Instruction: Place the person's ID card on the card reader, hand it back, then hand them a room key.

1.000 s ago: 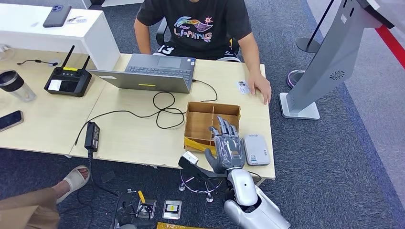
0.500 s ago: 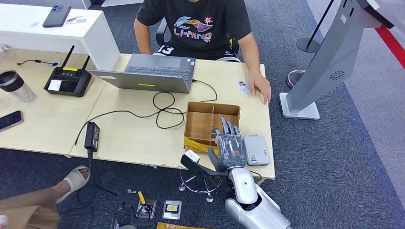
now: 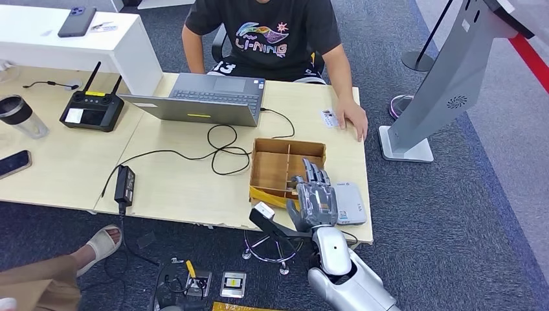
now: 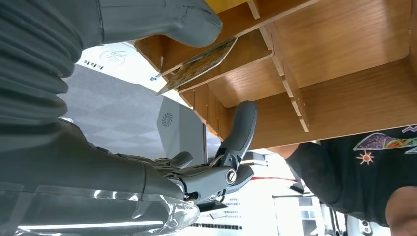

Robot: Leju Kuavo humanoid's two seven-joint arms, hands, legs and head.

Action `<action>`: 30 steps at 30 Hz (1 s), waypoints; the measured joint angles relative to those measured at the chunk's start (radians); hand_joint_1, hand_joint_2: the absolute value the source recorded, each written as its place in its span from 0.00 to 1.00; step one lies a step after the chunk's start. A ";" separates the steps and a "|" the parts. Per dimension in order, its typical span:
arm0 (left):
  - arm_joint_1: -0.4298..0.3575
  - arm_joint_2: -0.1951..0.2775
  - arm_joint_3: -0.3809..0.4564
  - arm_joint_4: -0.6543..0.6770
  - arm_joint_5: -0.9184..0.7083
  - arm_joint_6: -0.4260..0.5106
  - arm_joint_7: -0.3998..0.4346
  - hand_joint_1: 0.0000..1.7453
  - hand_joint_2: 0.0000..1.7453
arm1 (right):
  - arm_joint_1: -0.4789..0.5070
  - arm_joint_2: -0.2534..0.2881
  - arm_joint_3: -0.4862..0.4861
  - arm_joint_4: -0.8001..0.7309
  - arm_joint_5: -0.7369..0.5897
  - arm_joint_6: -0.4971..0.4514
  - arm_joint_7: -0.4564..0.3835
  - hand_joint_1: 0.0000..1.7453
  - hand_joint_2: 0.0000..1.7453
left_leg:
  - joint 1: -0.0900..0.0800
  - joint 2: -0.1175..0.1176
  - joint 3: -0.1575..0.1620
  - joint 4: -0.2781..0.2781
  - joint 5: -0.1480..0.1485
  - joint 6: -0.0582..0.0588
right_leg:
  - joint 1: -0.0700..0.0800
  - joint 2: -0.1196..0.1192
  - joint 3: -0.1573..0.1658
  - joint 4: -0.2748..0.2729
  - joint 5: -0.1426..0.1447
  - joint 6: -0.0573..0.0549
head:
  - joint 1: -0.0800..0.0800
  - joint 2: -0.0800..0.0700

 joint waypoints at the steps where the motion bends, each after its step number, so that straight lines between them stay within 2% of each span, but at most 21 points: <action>1: 0.000 0.000 0.004 0.000 -0.003 0.000 0.000 0.00 1.00 | 0.000 -0.001 0.000 0.002 0.001 0.001 0.002 0.44 1.00 | 0.000 0.000 0.000 0.000 0.000 0.000 | 0.000 0.000 0.000 0.000 0.000 0.000 | 0.000 0.000; 6: 0.000 -0.001 0.018 0.000 -0.018 0.000 0.000 0.00 1.00 | -0.002 -0.007 0.000 0.008 0.003 0.004 0.009 0.44 1.00 | 0.000 0.000 0.000 0.000 0.000 0.000 | 0.000 0.000 0.000 0.000 0.000 0.000 | 0.000 0.000; 11: 0.000 -0.002 0.038 0.000 -0.028 0.000 0.000 0.00 1.00 | -0.003 -0.012 -0.001 0.016 0.004 0.010 0.015 0.57 1.00 | 0.000 0.000 0.000 0.000 0.000 0.000 | 0.000 0.000 0.000 0.000 0.000 0.000 | 0.000 0.000; 15: 0.000 -0.002 0.056 0.000 -0.036 0.000 0.000 0.00 1.00 | -0.006 -0.016 -0.002 0.023 0.004 0.012 0.016 0.96 1.00 | 0.000 0.000 0.000 0.000 0.000 0.000 | 0.000 0.000 0.000 0.000 0.000 0.000 | 0.000 0.000; 30: 0.000 -0.002 0.094 0.000 -0.046 0.000 -0.007 0.00 1.00 | -0.008 -0.016 -0.002 0.026 0.005 0.012 0.005 0.94 1.00 | 0.000 0.000 0.000 0.000 0.000 0.000 | 0.000 0.000 0.000 0.000 0.000 0.000 | 0.000 0.000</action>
